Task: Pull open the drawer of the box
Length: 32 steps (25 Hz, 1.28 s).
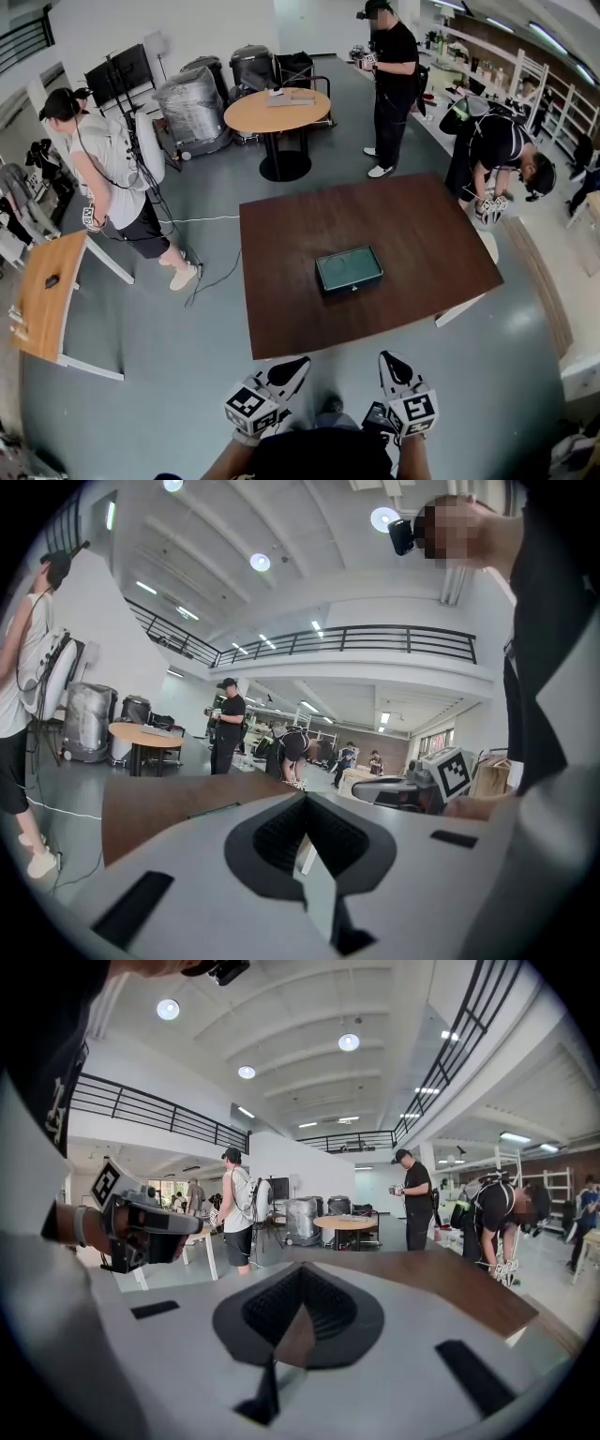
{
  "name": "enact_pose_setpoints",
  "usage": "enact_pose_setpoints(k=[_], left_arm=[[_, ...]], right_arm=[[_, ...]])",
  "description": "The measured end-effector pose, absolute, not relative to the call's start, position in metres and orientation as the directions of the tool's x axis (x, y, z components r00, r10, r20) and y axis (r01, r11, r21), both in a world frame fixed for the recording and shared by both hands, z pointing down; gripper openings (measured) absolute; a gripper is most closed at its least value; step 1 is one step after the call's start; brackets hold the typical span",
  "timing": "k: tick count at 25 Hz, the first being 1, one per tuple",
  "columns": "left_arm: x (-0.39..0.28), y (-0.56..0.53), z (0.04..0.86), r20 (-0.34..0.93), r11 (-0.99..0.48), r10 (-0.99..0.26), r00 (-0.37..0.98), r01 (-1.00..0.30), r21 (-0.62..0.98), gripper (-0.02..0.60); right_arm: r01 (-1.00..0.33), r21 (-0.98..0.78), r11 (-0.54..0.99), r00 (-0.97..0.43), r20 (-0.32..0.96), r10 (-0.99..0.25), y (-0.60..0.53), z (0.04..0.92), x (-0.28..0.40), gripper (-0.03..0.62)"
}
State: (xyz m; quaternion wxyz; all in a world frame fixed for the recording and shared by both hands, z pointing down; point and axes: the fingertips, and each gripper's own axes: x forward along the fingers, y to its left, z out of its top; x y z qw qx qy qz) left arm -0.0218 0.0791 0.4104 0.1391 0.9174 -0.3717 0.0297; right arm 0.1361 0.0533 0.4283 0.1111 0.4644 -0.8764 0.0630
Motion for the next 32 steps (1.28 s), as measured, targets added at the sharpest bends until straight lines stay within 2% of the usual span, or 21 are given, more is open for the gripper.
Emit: enact_pose_setpoints(k=[16,32], left_arm=[[0.028,0.079,0.412,0.150,-0.681,-0.676,0.721,-0.690,0.245,0.006],[0.044,0.100,0.434,0.175,-0.683,-0.657,0.733,-0.678,0.273,0.006]], right_arm=[[-0.812,-0.029,0.582,-0.569,0.259,-0.781,0.044,0.445,0.175,-0.012],[-0.802,-0.042,0.596,-0.580,0.294,-0.760,0.067,0.468,0.178,-0.012]])
